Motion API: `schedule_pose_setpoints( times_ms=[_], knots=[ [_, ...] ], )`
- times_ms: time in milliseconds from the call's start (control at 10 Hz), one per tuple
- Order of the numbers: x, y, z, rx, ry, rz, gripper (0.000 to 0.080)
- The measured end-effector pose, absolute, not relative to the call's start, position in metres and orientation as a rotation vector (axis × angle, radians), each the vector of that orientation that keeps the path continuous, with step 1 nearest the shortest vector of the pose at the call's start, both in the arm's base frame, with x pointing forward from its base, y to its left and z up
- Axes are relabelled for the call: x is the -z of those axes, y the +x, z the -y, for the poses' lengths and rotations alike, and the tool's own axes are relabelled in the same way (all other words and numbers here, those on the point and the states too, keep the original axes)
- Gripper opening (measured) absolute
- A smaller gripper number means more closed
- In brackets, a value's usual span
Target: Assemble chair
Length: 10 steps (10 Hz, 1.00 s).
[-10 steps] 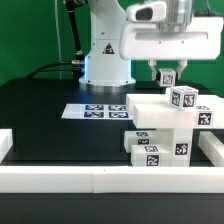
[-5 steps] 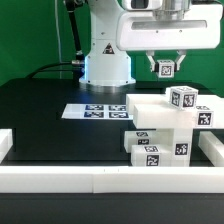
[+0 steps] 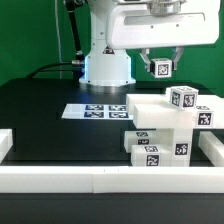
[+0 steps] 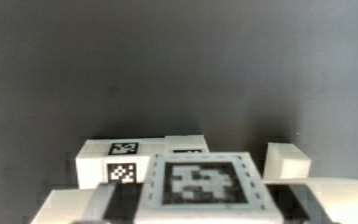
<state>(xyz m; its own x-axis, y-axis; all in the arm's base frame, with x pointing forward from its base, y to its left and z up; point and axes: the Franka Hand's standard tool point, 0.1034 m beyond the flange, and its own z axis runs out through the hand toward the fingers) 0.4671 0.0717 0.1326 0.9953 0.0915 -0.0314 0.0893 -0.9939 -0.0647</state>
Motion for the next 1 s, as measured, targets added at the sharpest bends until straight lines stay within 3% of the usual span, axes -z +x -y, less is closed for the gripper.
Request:
schedule_pose_setpoints(
  times_ms=[400, 800, 1000],
  knots=[
    [-0.132, 0.468, -0.071, -0.054, -3.077, 0.140, 0.0271],
    [-0.136, 0.515, -0.066, -0.073, -3.097, 0.286, 0.0271],
    [-0.135, 0.514, -0.066, -0.073, -3.098, 0.286, 0.0271]
  ],
)
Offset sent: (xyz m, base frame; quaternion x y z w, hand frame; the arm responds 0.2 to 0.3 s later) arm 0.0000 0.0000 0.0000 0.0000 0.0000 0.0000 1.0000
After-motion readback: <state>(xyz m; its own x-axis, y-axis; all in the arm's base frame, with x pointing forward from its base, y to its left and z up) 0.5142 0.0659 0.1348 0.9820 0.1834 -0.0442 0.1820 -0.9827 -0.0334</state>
